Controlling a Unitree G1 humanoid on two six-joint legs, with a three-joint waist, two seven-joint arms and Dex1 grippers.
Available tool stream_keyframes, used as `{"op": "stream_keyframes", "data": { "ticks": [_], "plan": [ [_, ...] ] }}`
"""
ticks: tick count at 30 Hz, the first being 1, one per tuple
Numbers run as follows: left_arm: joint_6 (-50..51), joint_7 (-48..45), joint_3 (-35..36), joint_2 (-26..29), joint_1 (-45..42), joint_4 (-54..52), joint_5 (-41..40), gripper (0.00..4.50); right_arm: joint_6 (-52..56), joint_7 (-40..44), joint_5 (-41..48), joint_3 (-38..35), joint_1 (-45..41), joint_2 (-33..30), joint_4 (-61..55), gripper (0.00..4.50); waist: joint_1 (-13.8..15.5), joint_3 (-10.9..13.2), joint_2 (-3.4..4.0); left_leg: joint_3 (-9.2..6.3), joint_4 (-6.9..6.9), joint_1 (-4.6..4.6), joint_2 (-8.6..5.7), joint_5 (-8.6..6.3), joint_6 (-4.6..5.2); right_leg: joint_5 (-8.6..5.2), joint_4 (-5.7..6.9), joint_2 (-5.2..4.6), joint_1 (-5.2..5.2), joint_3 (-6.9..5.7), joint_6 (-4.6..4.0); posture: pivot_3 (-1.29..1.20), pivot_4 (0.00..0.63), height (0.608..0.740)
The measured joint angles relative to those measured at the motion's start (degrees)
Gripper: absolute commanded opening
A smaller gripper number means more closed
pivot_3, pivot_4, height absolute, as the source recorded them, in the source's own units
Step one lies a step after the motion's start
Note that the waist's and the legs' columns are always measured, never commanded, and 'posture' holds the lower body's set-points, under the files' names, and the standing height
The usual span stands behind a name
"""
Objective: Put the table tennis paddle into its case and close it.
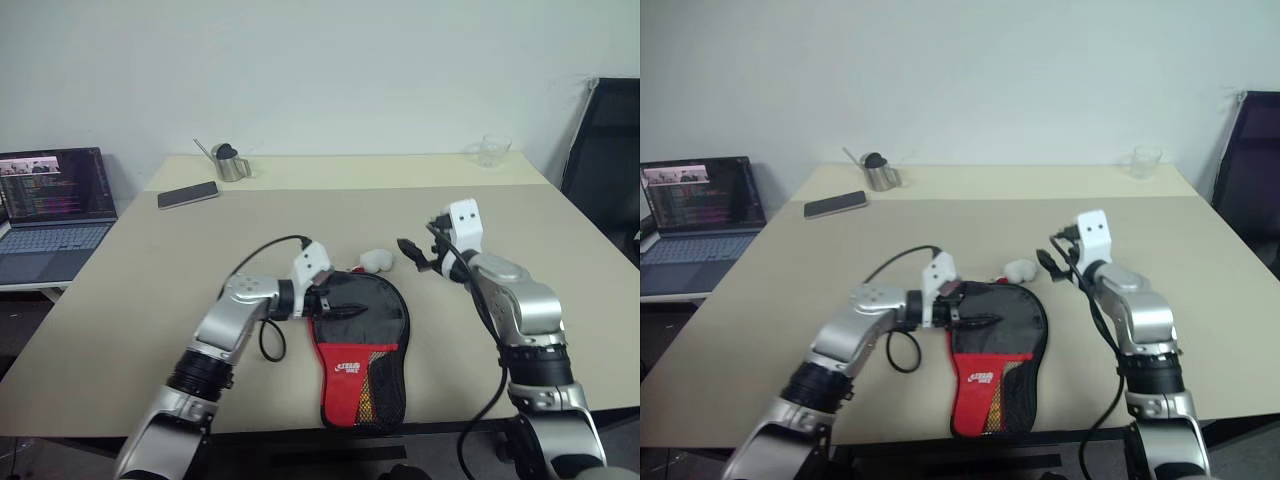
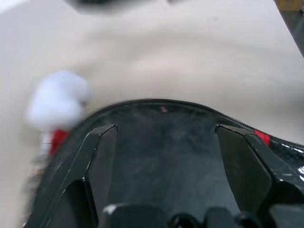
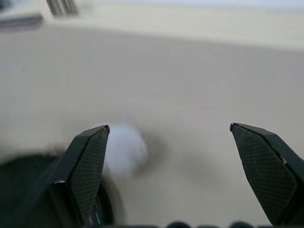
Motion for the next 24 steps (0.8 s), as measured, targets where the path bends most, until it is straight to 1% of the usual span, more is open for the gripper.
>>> {"op": "stream_keyframes", "data": {
  "ticks": [2,8,13,18,24],
  "plan": [
    [0.28,1.67,-0.06,-1.27,0.00,1.90,0.81,4.49,-1.09,-0.64,-0.05,0.12,-0.93,1.32,2.90,4.50,0.00,0.00,0.00,0.01,0.00,-0.01,0.00,0.01,-0.02,0.00,-0.01,-0.01,-0.01,0.01,0.00,0.00,0.150,0.740],
    [-0.16,5.76,-1.67,-3.18,0.13,4.86,4.64,4.49,-6.01,-2.41,-0.29,1.15,-6.65,4.96,14.32,4.50,-0.08,0.00,0.01,0.03,-0.02,-0.04,-0.01,0.09,-0.16,0.01,0.01,-0.03,-0.08,0.04,-0.01,0.00,0.150,0.740],
    [0.28,6.01,-2.23,-3.70,0.50,4.47,5.29,4.49,-10.73,-5.00,-0.76,0.95,-11.51,8.22,25.35,4.50,-0.06,-0.01,0.03,0.02,-0.02,-0.03,-0.01,0.10,-0.17,0.01,-0.01,-0.05,-0.05,0.03,-0.01,0.00,0.150,0.740],
    [2.68,7.50,-2.25,-4.25,1.43,2.14,5.57,4.49,-11.41,-8.39,-0.92,0.21,-13.85,11.02,37.49,4.50,-0.07,-0.01,0.03,0.02,-0.02,-0.03,-0.02,0.10,-0.19,0.01,0.00,-0.08,-0.05,0.05,-0.02,0.00,0.150,0.740],
    [5.45,8.72,-2.26,-4.24,2.10,-0.30,5.63,4.49,-11.78,-10.06,-2.62,0.41,-15.62,11.35,44.20,4.50,-0.14,-0.02,0.05,0.02,-0.03,-0.03,-0.01,0.11,-0.19,0.01,0.01,-0.08,-0.05,0.05,-0.02,0.00,0.150,0.740]
  ]
}}
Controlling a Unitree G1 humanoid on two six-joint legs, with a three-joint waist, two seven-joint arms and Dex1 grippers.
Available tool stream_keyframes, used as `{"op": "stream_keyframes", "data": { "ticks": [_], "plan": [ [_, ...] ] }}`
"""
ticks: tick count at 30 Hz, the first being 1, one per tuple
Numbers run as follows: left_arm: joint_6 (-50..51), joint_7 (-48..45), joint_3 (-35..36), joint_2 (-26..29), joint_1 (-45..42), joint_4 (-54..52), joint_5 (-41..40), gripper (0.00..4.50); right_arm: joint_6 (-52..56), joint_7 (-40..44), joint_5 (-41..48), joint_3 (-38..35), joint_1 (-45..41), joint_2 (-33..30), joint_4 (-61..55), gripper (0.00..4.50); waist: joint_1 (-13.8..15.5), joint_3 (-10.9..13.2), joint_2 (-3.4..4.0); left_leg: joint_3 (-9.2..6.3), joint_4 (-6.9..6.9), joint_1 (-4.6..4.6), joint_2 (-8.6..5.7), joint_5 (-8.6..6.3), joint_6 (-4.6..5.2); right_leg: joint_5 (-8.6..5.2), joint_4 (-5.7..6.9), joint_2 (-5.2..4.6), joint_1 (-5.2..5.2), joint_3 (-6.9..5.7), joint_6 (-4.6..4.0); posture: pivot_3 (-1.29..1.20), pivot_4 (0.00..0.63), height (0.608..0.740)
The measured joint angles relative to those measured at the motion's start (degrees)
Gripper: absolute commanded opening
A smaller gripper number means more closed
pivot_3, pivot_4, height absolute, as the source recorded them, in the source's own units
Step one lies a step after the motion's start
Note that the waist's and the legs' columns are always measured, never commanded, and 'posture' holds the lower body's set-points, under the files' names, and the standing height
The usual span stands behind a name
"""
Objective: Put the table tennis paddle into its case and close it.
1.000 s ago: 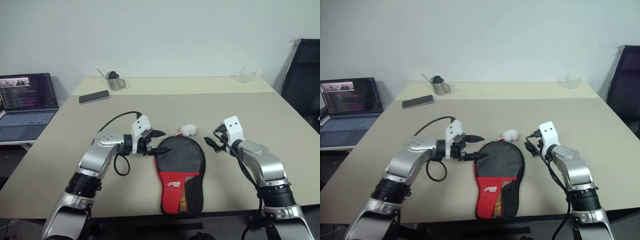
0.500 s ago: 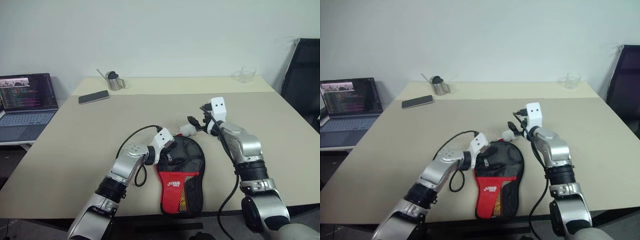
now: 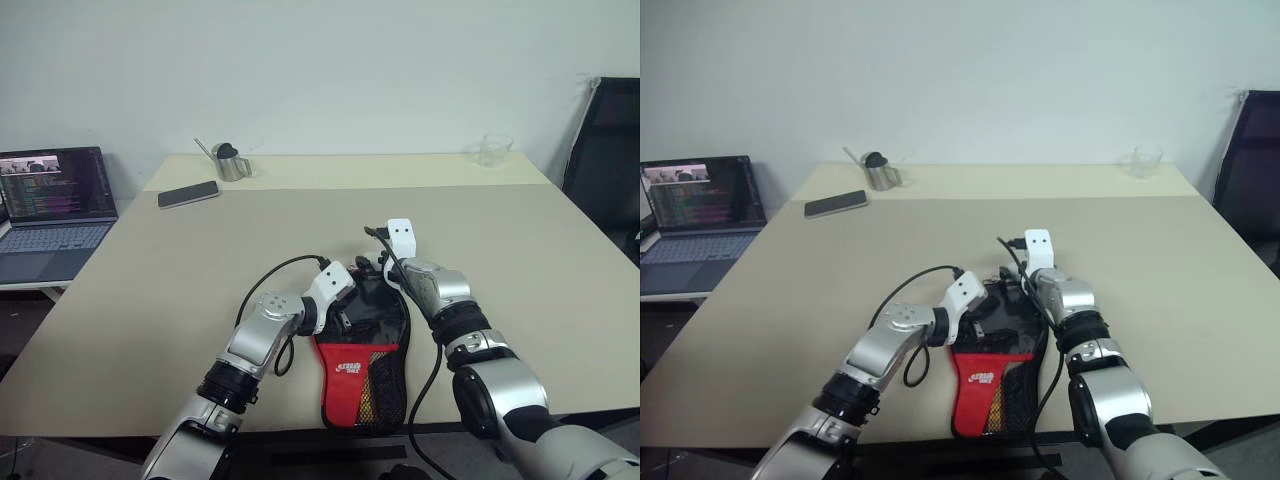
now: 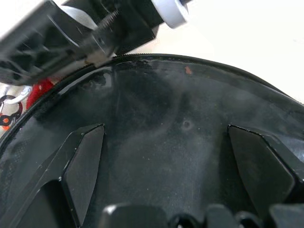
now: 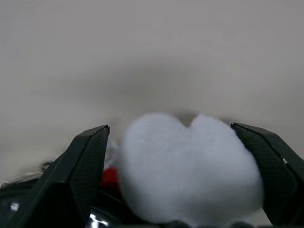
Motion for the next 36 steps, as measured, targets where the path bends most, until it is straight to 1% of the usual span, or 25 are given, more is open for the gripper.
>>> {"op": "stream_keyframes", "data": {
  "ticks": [6,7,8,9,10,14,16,18,21,25,29,32,36],
  "plan": [
    [1.31,0.93,-0.01,-0.04,0.60,-1.16,0.00,4.49,-1.75,-0.04,-0.25,0.00,-1.38,0.01,3.04,4.50,-0.02,-0.02,0.02,0.00,0.00,0.01,0.00,0.00,0.00,0.00,0.00,0.00,0.01,0.00,0.00,0.00,0.150,0.740],
    [1.37,1.02,-0.02,-0.06,0.60,-1.17,0.01,4.50,-1.92,-0.05,-0.24,-0.03,-1.41,0.01,3.16,4.11,-0.01,-0.02,0.03,0.00,0.00,0.01,0.00,0.00,0.00,0.00,0.01,0.00,0.00,0.00,0.00,0.00,0.150,0.740],
    [1.40,1.10,-0.02,-0.08,0.60,-1.17,0.05,4.50,-2.12,-0.09,-0.24,-0.09,-1.42,0.01,3.35,3.93,-0.02,-0.02,0.03,0.00,0.00,0.01,0.00,0.00,0.00,0.00,0.01,0.00,0.00,0.00,0.00,0.00,0.150,0.740],
    [1.40,1.14,-0.03,-0.12,0.59,-1.17,0.11,4.50,-2.25,-0.09,-0.21,-0.16,-1.42,0.01,3.47,3.54,-0.01,-0.02,0.03,0.00,0.00,0.01,0.00,0.00,-0.01,0.00,0.01,0.00,0.01,0.00,0.00,0.00,0.150,0.740],
    [1.38,1.18,-0.03,-0.18,0.59,-1.17,0.18,4.50,-2.39,-0.06,-0.17,-0.24,-1.42,0.01,3.53,3.29,-0.01,-0.02,0.04,0.00,0.00,0.01,0.00,0.00,-0.01,0.00,0.01,0.00,0.00,0.00,0.00,0.00,0.150,0.740],
    [1.28,1.18,-0.14,-0.40,0.59,-1.13,0.29,4.50,-2.65,0.46,0.16,-0.33,-1.42,0.02,3.47,1.87,0.03,-0.02,0.04,-0.01,0.00,0.01,-0.01,0.01,-0.01,0.00,0.01,0.00,0.01,-0.01,0.00,0.00,0.150,0.740],
    [1.19,1.15,-0.29,-0.43,0.57,-1.11,0.30,4.50,-2.66,0.51,0.18,-0.33,-1.43,0.00,3.25,1.32,0.03,-0.02,0.04,-0.01,0.00,0.01,-0.01,0.00,-0.01,0.00,0.00,0.00,0.01,-0.01,0.00,0.00,0.150,0.740],
    [1.09,1.16,-0.41,-0.46,0.51,-1.02,0.34,4.50,-2.66,0.51,0.18,-0.34,-1.49,-0.04,3.06,0.90,0.04,-0.02,0.04,-0.02,0.00,0.01,-0.01,0.00,-0.01,0.00,0.00,0.00,0.02,-0.02,0.00,0.00,0.150,0.740],
    [0.91,1.16,-0.64,-0.69,0.39,-0.84,0.35,4.50,-2.69,0.48,0.15,-0.34,-1.65,-0.50,3.00,0.67,0.08,-0.03,0.04,-0.02,0.00,0.00,-0.01,0.00,-0.01,0.00,-0.01,0.00,0.02,-0.02,0.00,0.00,0.150,0.740],
    [0.84,1.08,-0.89,-0.81,0.16,-0.56,0.35,4.50,-2.69,0.41,0.08,-0.36,-1.82,-2.14,2.26,0.66,0.21,-0.03,0.04,-0.03,0.00,-0.01,-0.03,0.00,-0.01,0.00,-0.04,-0.03,0.04,-0.04,0.00,0.00,0.150,0.740],
    [0.85,1.06,-1.11,-1.33,-0.29,0.15,0.35,4.50,-2.10,0.57,-0.41,-0.20,-1.15,-5.77,-1.17,0.66,0.42,-0.06,0.10,-0.06,0.00,-0.01,-0.05,0.00,-0.01,0.00,-0.07,-0.05,0.08,-0.10,0.00,0.00,0.150,0.740],
    [0.85,0.96,-1.13,-1.63,-0.55,0.59,0.35,4.50,-0.11,1.43,-0.88,0.18,1.24,-9.00,-4.94,0.66,0.54,-0.08,0.14,-0.09,0.00,-0.01,-0.06,0.00,0.00,0.00,-0.11,-0.07,0.14,-0.14,0.00,0.00,0.150,0.740],
    [0.32,0.60,-1.21,-1.78,-1.12,1.73,0.32,4.50,4.33,3.23,-0.90,0.63,6.60,-13.75,-10.95,0.66,0.71,-0.11,0.18,-0.08,0.01,-0.01,-0.08,-0.01,0.02,0.00,-0.13,-0.09,0.16,-0.14,0.01,0.00,0.150,0.740]
  ]
}}
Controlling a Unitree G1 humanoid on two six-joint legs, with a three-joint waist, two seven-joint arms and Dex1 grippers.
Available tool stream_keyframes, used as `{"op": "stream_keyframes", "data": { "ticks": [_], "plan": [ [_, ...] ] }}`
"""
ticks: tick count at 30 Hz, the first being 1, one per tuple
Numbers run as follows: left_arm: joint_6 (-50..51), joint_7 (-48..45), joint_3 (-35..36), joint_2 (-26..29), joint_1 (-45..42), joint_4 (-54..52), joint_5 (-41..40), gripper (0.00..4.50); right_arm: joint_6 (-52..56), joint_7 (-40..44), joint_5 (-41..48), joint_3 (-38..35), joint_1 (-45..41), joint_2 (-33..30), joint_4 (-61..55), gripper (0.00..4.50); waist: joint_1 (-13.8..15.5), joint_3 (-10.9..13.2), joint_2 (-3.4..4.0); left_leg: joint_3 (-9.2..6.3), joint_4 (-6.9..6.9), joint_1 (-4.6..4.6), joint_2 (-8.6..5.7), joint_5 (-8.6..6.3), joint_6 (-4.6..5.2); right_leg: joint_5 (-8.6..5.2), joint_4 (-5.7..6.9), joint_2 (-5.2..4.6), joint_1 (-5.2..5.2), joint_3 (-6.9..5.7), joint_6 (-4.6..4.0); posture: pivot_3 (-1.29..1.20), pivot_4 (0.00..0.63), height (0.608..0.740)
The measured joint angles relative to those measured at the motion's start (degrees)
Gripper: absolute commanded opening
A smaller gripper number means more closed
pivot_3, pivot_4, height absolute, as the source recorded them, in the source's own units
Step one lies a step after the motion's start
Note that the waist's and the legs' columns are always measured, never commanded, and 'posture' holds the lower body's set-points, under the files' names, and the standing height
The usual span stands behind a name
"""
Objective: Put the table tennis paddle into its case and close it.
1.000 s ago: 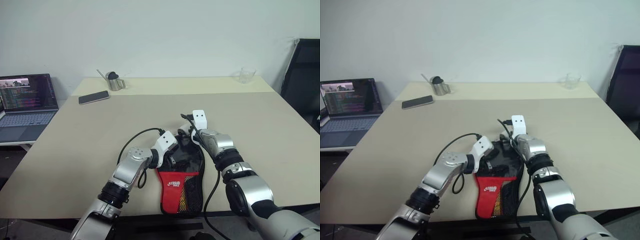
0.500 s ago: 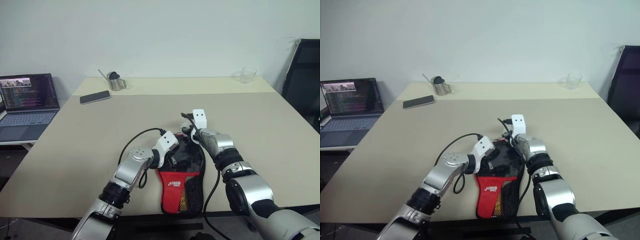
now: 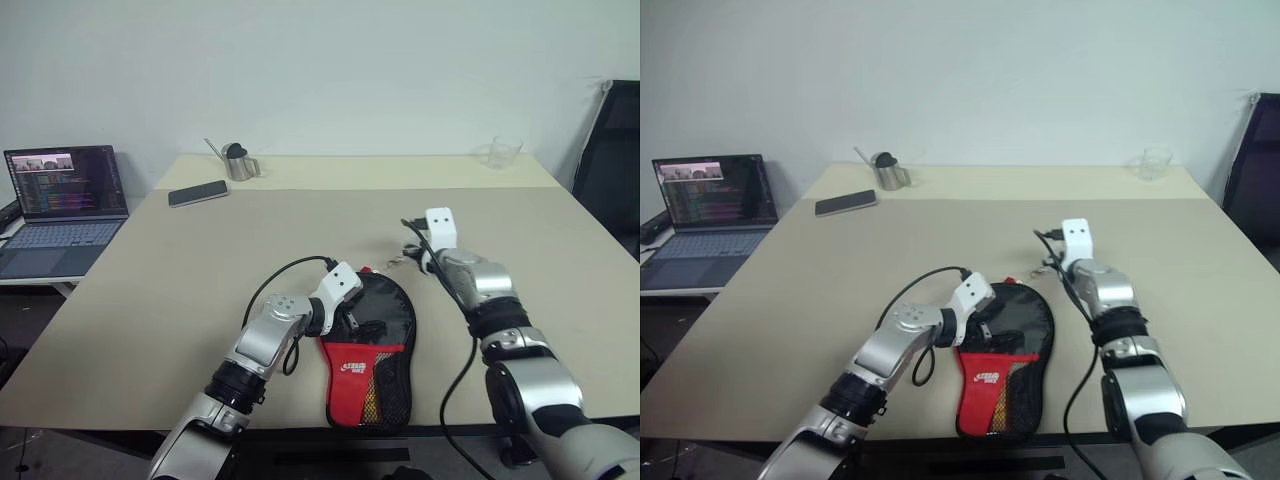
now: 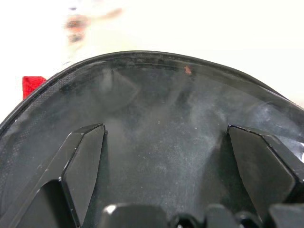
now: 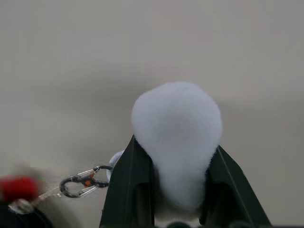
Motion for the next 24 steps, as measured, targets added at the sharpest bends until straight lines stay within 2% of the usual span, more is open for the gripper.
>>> {"op": "stream_keyframes", "data": {
  "ticks": [4,8,13,18,24],
  "plan": [
    [-0.74,-0.03,-0.40,-0.63,-0.84,1.60,0.00,4.50,6.47,4.93,0.67,1.70,6.77,-5.23,-12.52,0.66,0.57,-0.06,0.10,-0.02,0.01,0.00,-0.01,-0.09,0.16,0.00,-0.02,0.00,0.04,-0.03,0.01,0.00,0.150,0.740],
    [-1.04,-0.05,-0.80,-1.21,-1.44,2.77,0.01,4.50,13.93,12.16,2.69,3.70,15.48,-13.26,-28.88,0.66,1.32,-0.09,0.16,-0.06,0.02,0.00,-0.02,-0.10,0.19,-0.01,-0.12,0.02,0.12,-0.11,0.04,0.00,0.150,0.740],
    [-1.98,-0.46,-1.23,-1.35,-2.45,4.89,0.06,4.50,18.96,19.31,5.97,4.07,24.12,-22.00,-42.65,0.66,1.50,-0.16,0.28,-0.13,0.02,0.00,-0.01,-0.11,0.20,-0.01,-0.30,0.03,0.22,-0.19,0.08,0.00,0.150,0.740],
    [-3.15,-0.79,-1.60,-1.78,-3.94,7.54,0.39,4.50,18.66,26.56,9.75,3.33,32.45,-29.84,-52.10,0.66,1.74,-0.20,0.34,-0.23,0.02,0.08,0.02,-0.13,0.23,0.04,-0.71,0.10,0.54,-0.32,0.21,0.00,0.150,0.740],
    [-4.77,-1.21,-2.49,-2.52,-5.86,10.59,1.26,4.50,12.24,33.18,10.87,2.08,42.11,-35.91,-57.62,0.66,2.38,-0.21,0.35,-0.25,0.03,0.09,0.01,-0.14,0.25,-0.05,-0.78,0.09,0.62,-0.34,0.45,0.00,0.150,0.740]
  ]
}}
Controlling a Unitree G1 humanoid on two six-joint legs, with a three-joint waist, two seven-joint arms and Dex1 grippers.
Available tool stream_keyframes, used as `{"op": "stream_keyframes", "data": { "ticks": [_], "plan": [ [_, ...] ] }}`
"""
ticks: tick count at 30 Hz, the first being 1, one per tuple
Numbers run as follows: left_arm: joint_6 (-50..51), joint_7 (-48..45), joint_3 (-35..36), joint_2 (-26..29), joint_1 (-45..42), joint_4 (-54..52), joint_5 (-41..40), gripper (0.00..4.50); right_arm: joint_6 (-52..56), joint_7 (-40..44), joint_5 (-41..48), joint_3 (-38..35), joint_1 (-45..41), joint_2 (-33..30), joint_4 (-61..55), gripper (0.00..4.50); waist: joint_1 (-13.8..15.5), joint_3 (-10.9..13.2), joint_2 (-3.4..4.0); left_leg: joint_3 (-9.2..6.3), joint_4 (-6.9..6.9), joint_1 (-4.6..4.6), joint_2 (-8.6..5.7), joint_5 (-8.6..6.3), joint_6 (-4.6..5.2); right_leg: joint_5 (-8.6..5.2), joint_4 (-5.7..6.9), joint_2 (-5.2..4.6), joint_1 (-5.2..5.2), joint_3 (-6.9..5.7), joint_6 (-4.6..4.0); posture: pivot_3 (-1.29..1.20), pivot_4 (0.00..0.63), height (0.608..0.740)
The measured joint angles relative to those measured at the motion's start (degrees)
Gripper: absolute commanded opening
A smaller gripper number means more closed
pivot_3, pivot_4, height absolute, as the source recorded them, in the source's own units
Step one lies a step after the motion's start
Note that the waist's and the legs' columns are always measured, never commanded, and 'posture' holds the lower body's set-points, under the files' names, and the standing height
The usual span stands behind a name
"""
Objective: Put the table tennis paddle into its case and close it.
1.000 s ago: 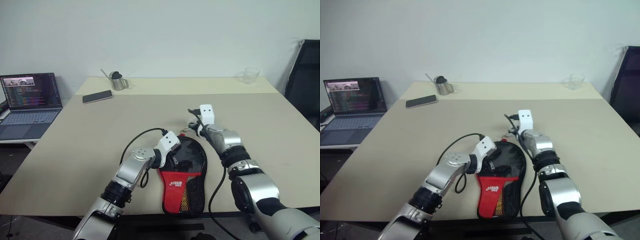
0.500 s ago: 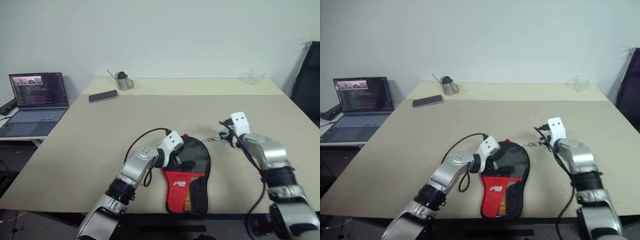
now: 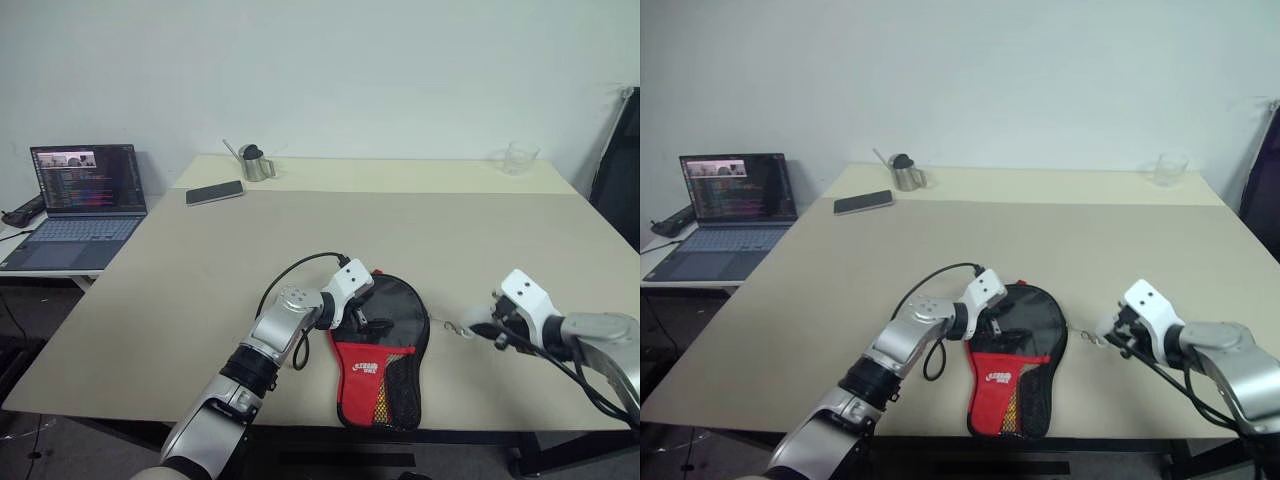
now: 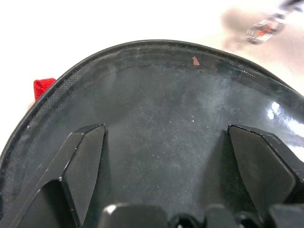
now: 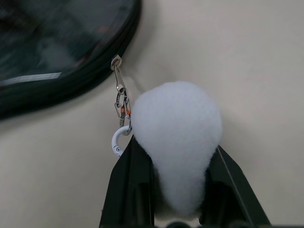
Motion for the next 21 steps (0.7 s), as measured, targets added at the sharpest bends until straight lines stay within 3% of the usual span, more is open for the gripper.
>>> {"op": "stream_keyframes", "data": {
  "ticks": [10,21],
  "plan": [
    [0.02,0.36,-1.05,-2.91,-4.06,5.21,1.70,4.50,-8.41,8.28,3.86,-5.54,15.37,-5.64,-9.47,0.66,0.91,-0.03,0.02,-0.16,0.03,-0.01,-0.12,-0.03,0.03,-0.13,-0.11,-0.16,0.17,-0.15,0.27,0.00,0.150,0.740],
    [-1.61,0.29,-1.85,-4.51,-6.45,8.89,1.90,4.50,-8.41,11.57,9.77,-11.54,26.71,-7.76,-16.00,0.66,2.24,-0.09,0.01,-0.28,0.02,-0.06,-0.62,-0.20,0.19,-0.28,-0.15,-0.67,0.21,-0.21,0.49,0.00,0.150,0.740]
  ]
}}
